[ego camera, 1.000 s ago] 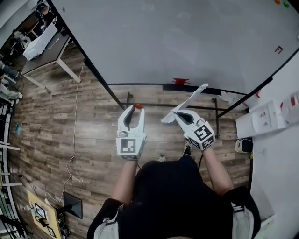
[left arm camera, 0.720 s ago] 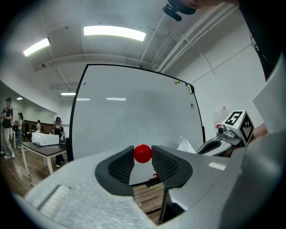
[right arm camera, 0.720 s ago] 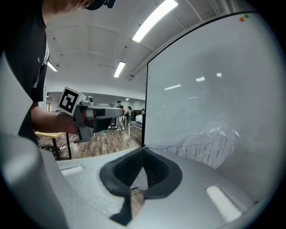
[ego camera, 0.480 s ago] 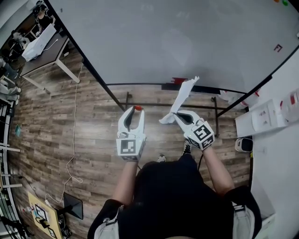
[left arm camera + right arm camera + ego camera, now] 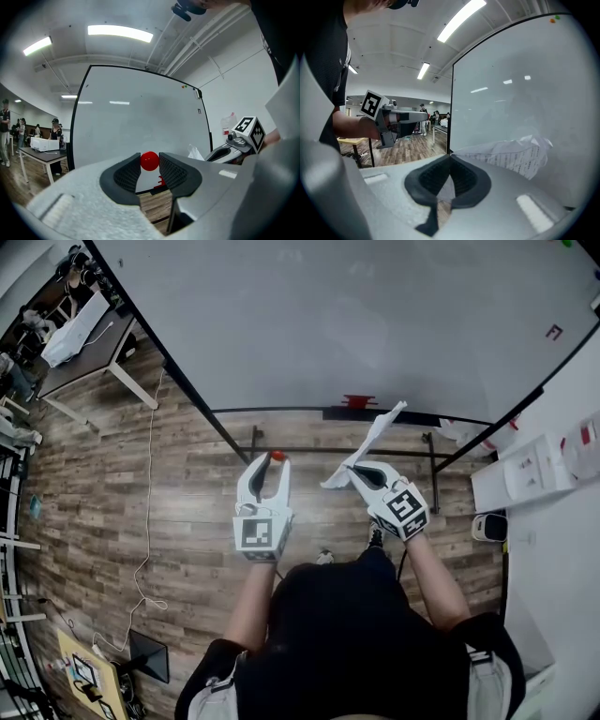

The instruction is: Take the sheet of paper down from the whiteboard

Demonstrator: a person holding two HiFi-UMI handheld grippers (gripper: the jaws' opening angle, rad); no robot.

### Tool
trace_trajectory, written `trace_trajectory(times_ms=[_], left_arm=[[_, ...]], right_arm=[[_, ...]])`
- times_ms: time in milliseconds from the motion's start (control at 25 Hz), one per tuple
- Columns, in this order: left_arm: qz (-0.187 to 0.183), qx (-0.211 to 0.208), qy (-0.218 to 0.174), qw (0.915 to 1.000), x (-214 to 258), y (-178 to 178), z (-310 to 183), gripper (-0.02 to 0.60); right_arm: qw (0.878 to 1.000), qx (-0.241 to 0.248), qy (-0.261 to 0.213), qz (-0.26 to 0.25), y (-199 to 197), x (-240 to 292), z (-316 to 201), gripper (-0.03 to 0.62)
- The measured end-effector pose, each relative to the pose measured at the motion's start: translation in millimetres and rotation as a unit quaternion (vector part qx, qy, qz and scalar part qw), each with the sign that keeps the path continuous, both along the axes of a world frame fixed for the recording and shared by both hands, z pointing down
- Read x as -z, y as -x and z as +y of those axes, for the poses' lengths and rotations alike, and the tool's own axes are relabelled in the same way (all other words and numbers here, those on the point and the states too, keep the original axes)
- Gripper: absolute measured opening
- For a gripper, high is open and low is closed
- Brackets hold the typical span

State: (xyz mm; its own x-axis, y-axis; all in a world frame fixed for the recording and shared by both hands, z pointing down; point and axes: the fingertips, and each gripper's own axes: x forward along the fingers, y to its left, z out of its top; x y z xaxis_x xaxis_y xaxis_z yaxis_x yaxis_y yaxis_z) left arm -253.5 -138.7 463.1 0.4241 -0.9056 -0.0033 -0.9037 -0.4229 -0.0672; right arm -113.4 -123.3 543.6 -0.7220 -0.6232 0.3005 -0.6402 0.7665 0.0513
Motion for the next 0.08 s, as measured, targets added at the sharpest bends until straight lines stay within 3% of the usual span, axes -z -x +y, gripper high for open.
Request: trace_trajectory(times_ms=[80], left_arm=[[-0.001,-0.001,0.0,1.0,0.0,1.8,0.5,0.132]], right_arm=[[1.0,-0.007,0.0,-0.002,0.3,1.5,-2.1,0.004]])
